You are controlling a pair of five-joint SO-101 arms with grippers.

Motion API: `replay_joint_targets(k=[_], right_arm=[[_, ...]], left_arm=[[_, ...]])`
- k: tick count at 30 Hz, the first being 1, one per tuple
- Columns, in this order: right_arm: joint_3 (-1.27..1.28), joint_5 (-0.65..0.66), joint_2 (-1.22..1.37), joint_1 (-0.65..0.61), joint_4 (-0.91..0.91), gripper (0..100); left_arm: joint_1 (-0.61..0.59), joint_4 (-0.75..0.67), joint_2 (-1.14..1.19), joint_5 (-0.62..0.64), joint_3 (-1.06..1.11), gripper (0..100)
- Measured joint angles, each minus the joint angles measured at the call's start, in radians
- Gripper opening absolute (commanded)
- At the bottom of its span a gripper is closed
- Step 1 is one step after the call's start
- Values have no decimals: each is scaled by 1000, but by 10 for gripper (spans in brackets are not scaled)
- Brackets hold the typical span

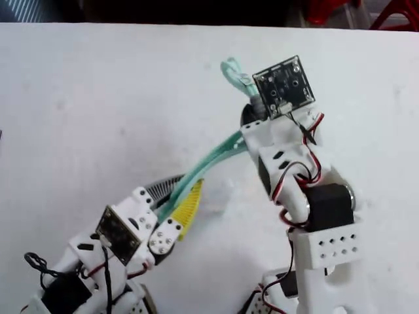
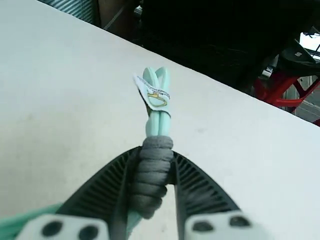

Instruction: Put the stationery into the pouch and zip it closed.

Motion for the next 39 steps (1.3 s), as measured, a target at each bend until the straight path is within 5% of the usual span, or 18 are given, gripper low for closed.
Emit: replay_joint_targets(k=[16, 39], right_arm=[[114, 18, -5, 235, -212, 17], [180, 54, -9, 269, -350, 17]], left_arm=[[0, -2, 2, 0, 0, 22], [-17, 12, 2, 0, -2, 21]])
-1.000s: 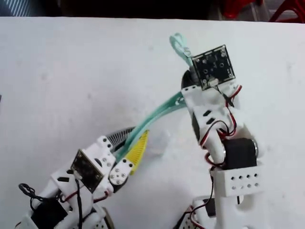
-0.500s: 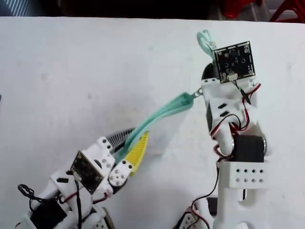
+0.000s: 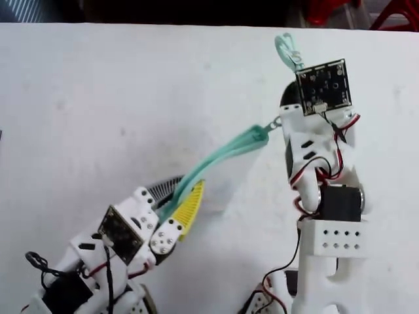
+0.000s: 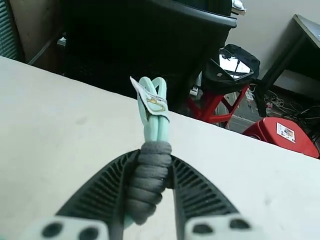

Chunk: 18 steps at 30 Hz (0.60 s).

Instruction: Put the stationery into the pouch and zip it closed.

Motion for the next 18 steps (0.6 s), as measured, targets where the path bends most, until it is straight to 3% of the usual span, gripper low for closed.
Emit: replay_joint_targets(k=[8, 15, 18], right_arm=[[9, 12, 0, -3, -5, 24], [-80, 12, -37, -141, 233, 357], [-175, 9, -64, -256, 371, 353]], left_arm=[[-28, 18, 2, 0, -2, 21], [-37, 41, -17, 2, -8, 21], [-54, 41, -15, 2, -9, 21]])
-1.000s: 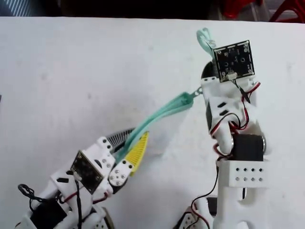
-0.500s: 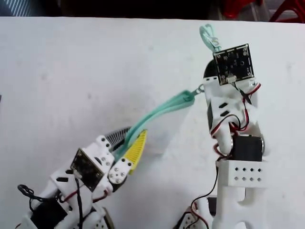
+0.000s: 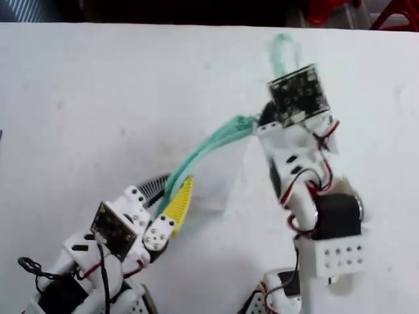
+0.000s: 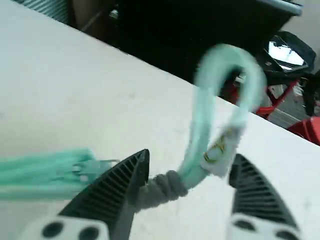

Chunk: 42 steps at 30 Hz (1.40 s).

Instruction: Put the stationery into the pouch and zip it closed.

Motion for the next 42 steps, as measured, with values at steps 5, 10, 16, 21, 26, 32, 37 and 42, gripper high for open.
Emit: replay_joint_targets(k=[5, 10, 16, 21, 26, 32, 37, 42], right_arm=[[-239, -187, -12, -178, 241, 335], [-471, -384, 49, -292, 390, 336], [-629, -496, 308, -311, 512, 336], [-760, -582, 502, -315, 582, 336], [-789, -620, 545, -381, 585, 336], [-790, -620, 545, -437, 588, 334], [-730, -578, 522, -420, 588, 335], [-628, -569, 466, -417, 588, 335]], left_arm=[[-6, 0, 2, 2, 0, 21], [-6, -17, -2, 2, 14, 21], [-6, -60, -3, 2, 38, 21], [-9, -60, -3, 2, 38, 21], [-9, -60, -3, -2, 38, 21], [-9, -60, -3, -52, 38, 21], [-26, -60, -2, -72, 38, 21], [-41, -81, 14, -74, 40, 21]])
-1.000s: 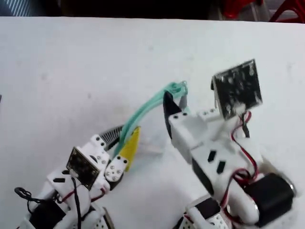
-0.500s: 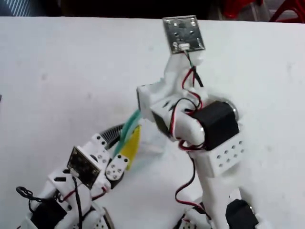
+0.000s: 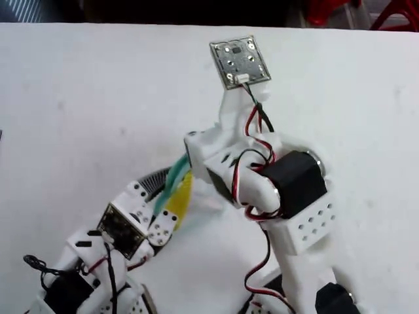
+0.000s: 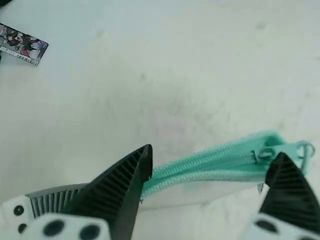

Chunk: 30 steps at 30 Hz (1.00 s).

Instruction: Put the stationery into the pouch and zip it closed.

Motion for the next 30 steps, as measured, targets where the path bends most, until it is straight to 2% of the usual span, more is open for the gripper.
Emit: replay_joint_targets(k=[10, 30], right_arm=[[-60, 40, 0, 3, 5, 334], [34, 41, -2, 5, 5, 335]], left_arm=[[-9, -20, -17, -3, 28, 21], [-12, -57, -17, -3, 49, 21]])
